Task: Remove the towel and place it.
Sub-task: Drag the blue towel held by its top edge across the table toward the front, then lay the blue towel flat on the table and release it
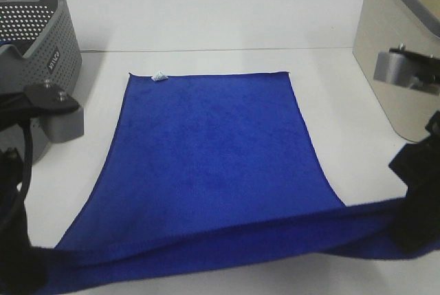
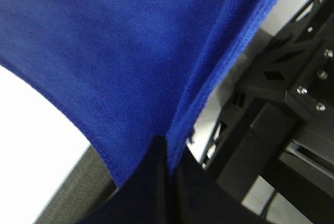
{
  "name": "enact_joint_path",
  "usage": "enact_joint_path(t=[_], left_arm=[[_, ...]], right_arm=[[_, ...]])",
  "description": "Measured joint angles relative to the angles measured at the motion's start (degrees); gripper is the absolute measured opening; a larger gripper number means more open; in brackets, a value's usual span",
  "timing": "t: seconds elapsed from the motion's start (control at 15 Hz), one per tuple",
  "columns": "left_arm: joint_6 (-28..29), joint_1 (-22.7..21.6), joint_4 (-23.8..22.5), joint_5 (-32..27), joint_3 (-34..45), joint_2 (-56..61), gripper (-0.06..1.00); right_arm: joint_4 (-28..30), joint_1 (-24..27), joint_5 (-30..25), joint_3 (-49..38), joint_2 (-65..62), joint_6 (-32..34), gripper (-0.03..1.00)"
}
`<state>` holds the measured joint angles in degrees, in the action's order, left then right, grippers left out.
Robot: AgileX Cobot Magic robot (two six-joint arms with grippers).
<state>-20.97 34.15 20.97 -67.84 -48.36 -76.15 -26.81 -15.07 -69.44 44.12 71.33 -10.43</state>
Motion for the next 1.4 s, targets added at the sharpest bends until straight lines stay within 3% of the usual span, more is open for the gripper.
enact_joint_path(t=[0.33, 0.53, 1.0, 1.4], left_arm=[[2.64, 5.44, 4.87, -0.29, 6.36, 0.11, 0.00], [3.50, 5.44, 6.13, 1.15, 8.08, -1.38, 0.00], [3.38, 5.44, 10.94, 2.46, 8.08, -18.05, 0.00], [3.38, 5.44, 11.63, 3.90, 8.08, -23.32, 0.00]], right_arm=[[-2.18, 0.00, 0.06, -10.20, -0.06, 1.43, 0.01], [-2.86, 0.00, 0.17, -13.24, 0.57, 1.43, 0.01], [-2.29, 0.00, 0.40, -15.47, 13.75, 0.40, 0.01], [-3.55, 0.06, 2.18, -15.41, 19.94, -1.09, 0.01]])
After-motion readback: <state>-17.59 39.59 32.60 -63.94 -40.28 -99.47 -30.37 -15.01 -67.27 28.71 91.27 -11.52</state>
